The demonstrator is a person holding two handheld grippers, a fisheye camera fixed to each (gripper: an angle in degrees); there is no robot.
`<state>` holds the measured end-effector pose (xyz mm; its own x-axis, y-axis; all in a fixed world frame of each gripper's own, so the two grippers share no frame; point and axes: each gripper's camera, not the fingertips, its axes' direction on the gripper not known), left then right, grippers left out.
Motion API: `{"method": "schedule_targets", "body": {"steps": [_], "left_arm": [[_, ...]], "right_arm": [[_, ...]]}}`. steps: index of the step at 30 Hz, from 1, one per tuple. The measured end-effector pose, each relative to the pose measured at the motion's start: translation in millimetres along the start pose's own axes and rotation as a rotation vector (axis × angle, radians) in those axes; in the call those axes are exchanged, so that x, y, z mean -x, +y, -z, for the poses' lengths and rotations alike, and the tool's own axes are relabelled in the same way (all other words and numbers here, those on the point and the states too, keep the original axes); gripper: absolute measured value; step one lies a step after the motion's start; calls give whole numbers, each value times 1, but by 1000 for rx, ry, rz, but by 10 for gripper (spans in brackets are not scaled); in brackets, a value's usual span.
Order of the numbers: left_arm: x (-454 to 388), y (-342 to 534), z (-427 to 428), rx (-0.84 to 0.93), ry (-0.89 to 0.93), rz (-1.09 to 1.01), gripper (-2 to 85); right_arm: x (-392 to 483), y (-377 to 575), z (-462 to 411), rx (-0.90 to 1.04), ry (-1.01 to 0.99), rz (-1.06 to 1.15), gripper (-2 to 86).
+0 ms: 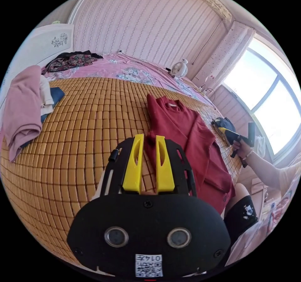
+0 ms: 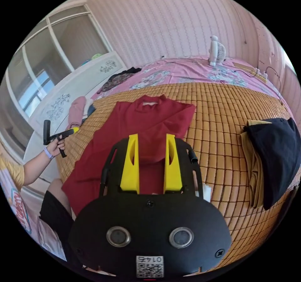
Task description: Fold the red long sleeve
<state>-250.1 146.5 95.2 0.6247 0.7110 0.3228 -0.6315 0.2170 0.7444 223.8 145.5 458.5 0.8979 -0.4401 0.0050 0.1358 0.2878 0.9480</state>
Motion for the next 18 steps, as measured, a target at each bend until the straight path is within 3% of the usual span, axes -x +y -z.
{"method": "schedule_targets", "body": {"steps": [3, 8, 14, 18], "left_arm": [[11, -50, -47, -3, 73, 56, 82], [14, -110, -118, 30, 71, 104, 106], [8, -144, -184, 218, 55, 105, 50], [8, -153, -164, 142, 171, 114, 40]], "right_arm": [[-35, -35, -37, 22, 131, -101, 138], [-70, -75, -89, 63, 142, -221, 127], [-82, -110, -108, 86, 34, -241, 52], [-71, -129, -67, -35, -69, -176, 39]]}}
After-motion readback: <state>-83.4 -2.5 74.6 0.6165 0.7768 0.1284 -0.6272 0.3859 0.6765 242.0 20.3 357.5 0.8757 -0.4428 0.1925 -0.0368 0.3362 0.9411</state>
